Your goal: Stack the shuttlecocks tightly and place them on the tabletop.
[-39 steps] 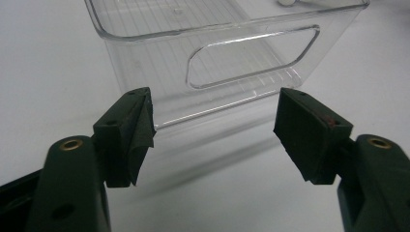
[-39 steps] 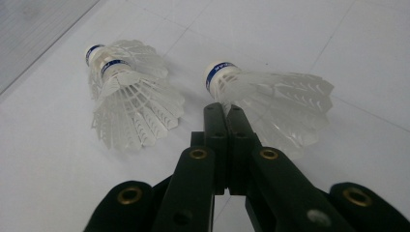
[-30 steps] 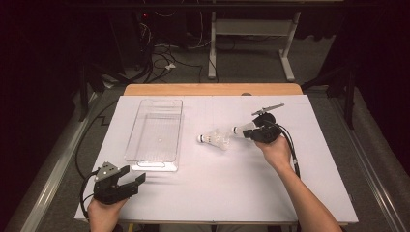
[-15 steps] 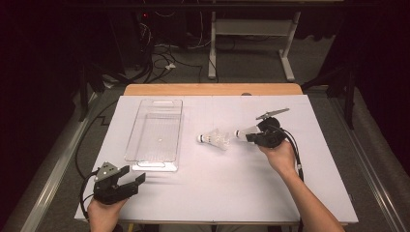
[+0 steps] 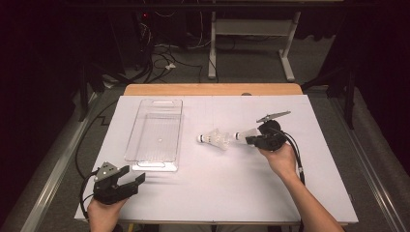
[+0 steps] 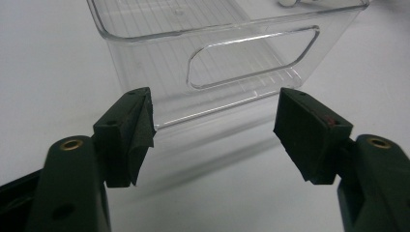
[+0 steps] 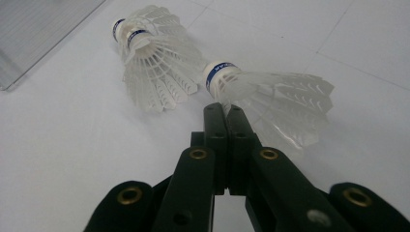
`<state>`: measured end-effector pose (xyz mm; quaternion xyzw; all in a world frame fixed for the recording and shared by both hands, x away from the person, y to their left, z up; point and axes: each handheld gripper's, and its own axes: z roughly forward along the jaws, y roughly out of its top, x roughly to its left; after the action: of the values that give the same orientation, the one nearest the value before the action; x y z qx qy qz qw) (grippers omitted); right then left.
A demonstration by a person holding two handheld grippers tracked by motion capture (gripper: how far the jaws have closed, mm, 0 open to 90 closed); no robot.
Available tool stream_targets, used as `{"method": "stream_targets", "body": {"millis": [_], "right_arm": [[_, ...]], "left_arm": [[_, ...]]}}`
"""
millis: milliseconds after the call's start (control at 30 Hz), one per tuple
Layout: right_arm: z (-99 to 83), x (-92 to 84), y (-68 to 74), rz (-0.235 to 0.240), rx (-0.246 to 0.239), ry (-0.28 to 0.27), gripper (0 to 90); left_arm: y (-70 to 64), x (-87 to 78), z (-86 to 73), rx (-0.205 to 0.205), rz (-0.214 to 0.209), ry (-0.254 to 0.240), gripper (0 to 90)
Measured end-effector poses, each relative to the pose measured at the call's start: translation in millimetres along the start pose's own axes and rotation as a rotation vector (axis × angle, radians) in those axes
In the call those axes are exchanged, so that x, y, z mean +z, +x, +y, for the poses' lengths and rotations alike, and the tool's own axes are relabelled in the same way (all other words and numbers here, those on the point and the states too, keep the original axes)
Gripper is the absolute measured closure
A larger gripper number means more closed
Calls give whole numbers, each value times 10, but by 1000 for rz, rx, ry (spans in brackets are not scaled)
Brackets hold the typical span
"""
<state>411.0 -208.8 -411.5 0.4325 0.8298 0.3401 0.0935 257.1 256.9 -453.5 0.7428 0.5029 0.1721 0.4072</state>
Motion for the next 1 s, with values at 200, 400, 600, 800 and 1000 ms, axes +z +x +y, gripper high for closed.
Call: {"method": "stream_targets", "body": {"millis": [200,400,600,800,1000], "right_arm": [[-47,-8,22,11,-3,-1,900],[-90,-23,23,15,2,-2,900],[-120,-30,37,22,-6,-3,900],[-149,8,58,33,-6,-2,900],[-135,45,90,47,-12,-7,900]], "left_arm": [[0,7,4,2,0,4,314],[-1,0,-1,0,1,0,314],[-5,-1,0,3,1,0,314],[-3,8,4,5,2,8,314],[-3,9,3,4,3,7,314]]}}
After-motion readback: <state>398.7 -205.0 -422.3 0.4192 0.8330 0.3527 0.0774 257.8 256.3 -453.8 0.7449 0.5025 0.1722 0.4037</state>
